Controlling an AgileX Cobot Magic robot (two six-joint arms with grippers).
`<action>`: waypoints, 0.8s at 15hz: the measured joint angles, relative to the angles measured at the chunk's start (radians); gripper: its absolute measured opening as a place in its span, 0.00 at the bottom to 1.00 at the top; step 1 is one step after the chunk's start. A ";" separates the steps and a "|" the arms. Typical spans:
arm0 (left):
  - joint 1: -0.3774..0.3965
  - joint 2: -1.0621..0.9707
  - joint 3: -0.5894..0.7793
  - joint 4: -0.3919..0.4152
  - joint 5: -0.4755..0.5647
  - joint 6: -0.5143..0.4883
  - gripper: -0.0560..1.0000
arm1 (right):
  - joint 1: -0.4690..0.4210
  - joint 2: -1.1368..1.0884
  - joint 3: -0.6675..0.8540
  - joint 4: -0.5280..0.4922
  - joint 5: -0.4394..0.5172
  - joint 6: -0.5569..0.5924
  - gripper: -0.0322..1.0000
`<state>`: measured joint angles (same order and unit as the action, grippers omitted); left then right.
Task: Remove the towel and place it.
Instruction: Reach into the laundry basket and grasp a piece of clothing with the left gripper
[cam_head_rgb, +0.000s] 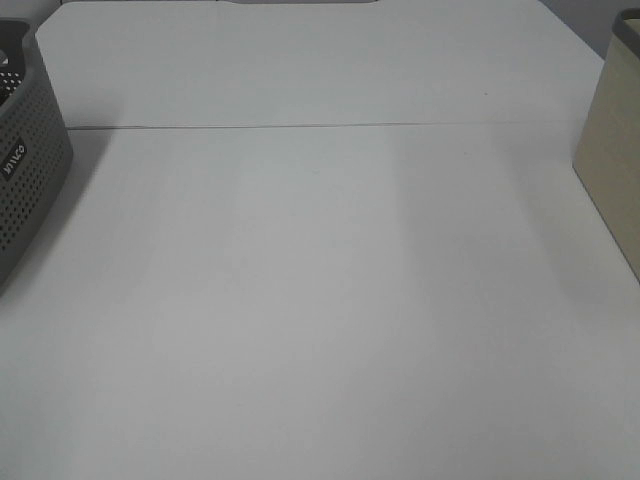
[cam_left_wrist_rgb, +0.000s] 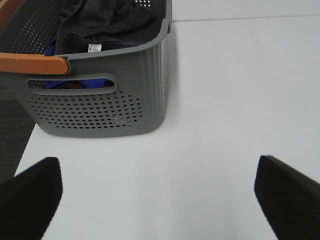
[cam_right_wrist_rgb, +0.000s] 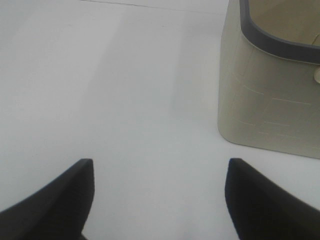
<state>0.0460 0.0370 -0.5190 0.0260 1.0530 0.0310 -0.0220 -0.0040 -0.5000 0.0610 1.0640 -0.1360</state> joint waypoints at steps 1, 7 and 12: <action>0.000 0.083 -0.043 0.001 0.031 0.058 0.99 | 0.000 0.000 0.000 0.000 0.000 0.000 0.72; 0.000 0.532 -0.283 0.013 0.057 0.403 0.99 | 0.000 0.000 0.000 0.000 0.000 0.000 0.72; 0.000 0.990 -0.574 0.126 0.054 0.771 0.99 | 0.000 0.000 0.000 0.000 0.000 0.000 0.72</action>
<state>0.0460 1.0270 -1.0930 0.1520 1.1070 0.8020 -0.0220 -0.0040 -0.5000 0.0610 1.0640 -0.1360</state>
